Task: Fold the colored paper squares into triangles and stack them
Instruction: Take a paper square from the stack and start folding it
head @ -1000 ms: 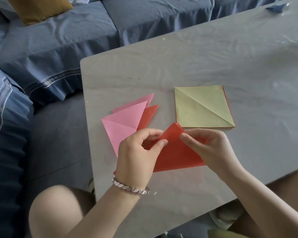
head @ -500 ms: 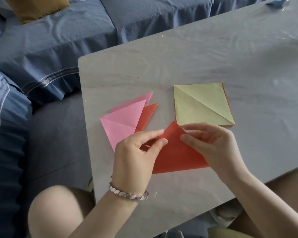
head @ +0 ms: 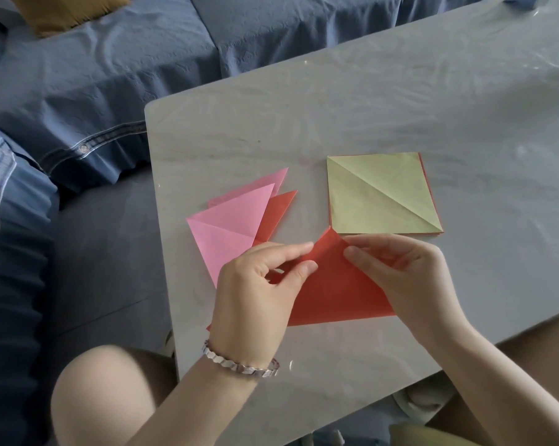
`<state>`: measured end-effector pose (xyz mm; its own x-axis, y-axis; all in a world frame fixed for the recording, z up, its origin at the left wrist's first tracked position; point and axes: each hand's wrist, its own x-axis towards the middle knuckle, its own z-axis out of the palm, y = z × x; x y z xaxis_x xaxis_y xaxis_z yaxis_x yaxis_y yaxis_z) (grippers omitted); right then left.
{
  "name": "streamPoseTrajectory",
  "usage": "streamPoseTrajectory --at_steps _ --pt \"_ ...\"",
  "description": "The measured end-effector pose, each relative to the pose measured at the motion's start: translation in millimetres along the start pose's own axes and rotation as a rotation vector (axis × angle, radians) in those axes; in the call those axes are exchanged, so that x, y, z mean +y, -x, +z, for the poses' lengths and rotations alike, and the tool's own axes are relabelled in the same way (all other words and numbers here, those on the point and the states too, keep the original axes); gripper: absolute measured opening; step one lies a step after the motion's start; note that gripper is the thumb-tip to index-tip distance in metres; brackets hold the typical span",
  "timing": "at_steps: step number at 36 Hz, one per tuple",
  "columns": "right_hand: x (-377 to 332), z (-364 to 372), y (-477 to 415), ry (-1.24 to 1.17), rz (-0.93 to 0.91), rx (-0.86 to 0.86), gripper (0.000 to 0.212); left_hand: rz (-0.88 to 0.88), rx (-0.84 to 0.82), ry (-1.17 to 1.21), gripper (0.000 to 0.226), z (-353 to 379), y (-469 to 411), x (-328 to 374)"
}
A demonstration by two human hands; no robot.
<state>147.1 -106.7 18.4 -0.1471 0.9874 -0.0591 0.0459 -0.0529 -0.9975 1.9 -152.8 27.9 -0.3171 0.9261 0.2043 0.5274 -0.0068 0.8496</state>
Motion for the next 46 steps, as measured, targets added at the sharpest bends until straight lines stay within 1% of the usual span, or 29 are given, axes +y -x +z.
streamPoseTrajectory --at_steps 6,10,17,23,28,32,41,43,46 --pt "-0.9 0.0 0.9 0.021 -0.033 -0.012 0.023 -0.001 0.02 -0.002 0.02 0.1 1.0 0.6" --pt "0.3 -0.5 1.7 0.084 -0.082 -0.013 0.023 -0.039 0.043 0.012 0.024 0.5 1.5 1.1" --pt "0.8 -1.4 0.8 0.202 -0.145 -0.049 0.03 -0.077 -0.028 0.061 0.03 -1.6 1.7 2.6" --pt "-2.0 -1.3 0.6 0.208 -0.149 -0.042 0.029 -0.11 -0.053 0.093 0.027 -3.7 1.5 4.1" --pt "-2.1 -1.0 1.6 0.185 -0.137 -0.05 0.026 -0.125 -0.068 0.108 0.033 -4.4 2.1 6.1" --pt "-2.5 -0.8 2.6 0.181 -0.129 -0.055 0.027 -0.107 -0.073 0.089 0.03 -5.1 4.3 7.6" --pt "-2.6 -3.9 5.3 0.191 -0.107 -0.061 0.031 -0.11 -0.075 0.108 0.033 -3.6 6.5 9.3" --pt "-1.6 -5.1 4.5 0.186 -0.089 -0.076 0.03 -0.119 -0.083 0.107 0.031 -3.5 7.0 8.7" --pt "-1.1 -7.8 1.3 0.24 -0.085 -0.134 0.027 -0.149 -0.098 0.114 0.027 -3.2 7.0 7.6"
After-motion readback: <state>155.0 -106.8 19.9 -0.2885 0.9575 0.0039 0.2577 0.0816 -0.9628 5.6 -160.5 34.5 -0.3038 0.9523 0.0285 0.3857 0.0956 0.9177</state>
